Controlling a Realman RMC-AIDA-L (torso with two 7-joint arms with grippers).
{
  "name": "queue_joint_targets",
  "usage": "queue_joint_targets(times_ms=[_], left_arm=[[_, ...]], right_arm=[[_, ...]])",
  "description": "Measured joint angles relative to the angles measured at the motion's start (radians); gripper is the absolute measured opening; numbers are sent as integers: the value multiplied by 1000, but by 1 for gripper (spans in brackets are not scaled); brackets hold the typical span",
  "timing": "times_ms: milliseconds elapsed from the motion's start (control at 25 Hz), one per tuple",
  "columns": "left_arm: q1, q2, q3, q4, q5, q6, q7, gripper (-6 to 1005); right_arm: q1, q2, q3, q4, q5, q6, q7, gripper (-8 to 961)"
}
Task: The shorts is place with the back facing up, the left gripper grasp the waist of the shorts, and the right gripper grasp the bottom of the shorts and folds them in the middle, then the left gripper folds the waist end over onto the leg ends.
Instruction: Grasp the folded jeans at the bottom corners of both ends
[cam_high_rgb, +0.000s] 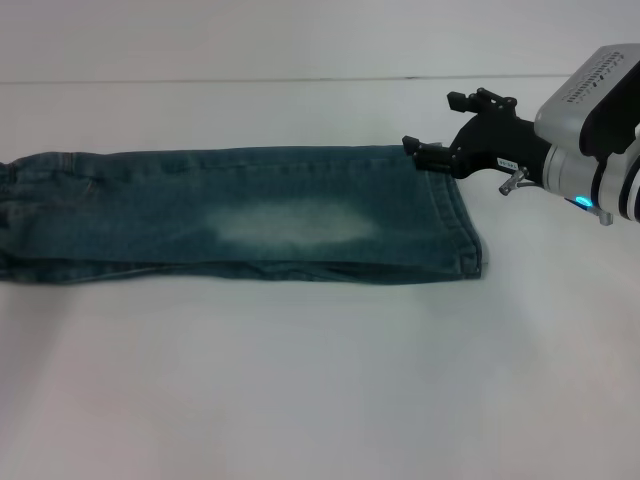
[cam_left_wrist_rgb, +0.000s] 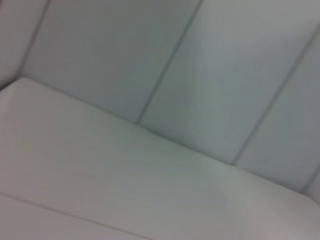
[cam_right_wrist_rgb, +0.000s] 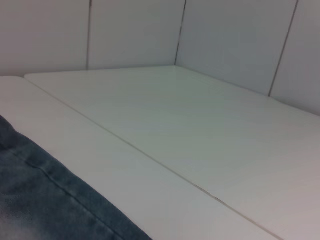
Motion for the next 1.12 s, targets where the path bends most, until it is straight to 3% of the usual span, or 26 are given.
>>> queue_joint_targets(times_ms=[40, 360, 680, 840, 1000, 1120], left_arm=[[5, -1, -6, -8, -17, 79, 47, 769], [6, 12, 0, -24, 45, 160, 61, 766], [27, 13, -4, -22, 97, 210, 59, 757], [33, 13, -8, -18, 97, 211, 59, 750], [36, 16, -9, -10, 102, 211, 58, 743], [32, 31, -6, 14, 159, 203, 62, 737]], right_arm=[[0, 1, -1, 0, 0, -5, 0, 904], [-26, -4, -6, -29, -3, -107, 37, 901], [-143, -16, -168, -243, -10, -427, 274, 894], [-181, -55, -230, -339, -30, -616, 396, 895], [-174, -110, -238, -355, -99, -799, 445, 895], [-169, -129, -239, -359, -148, -885, 449, 896]])
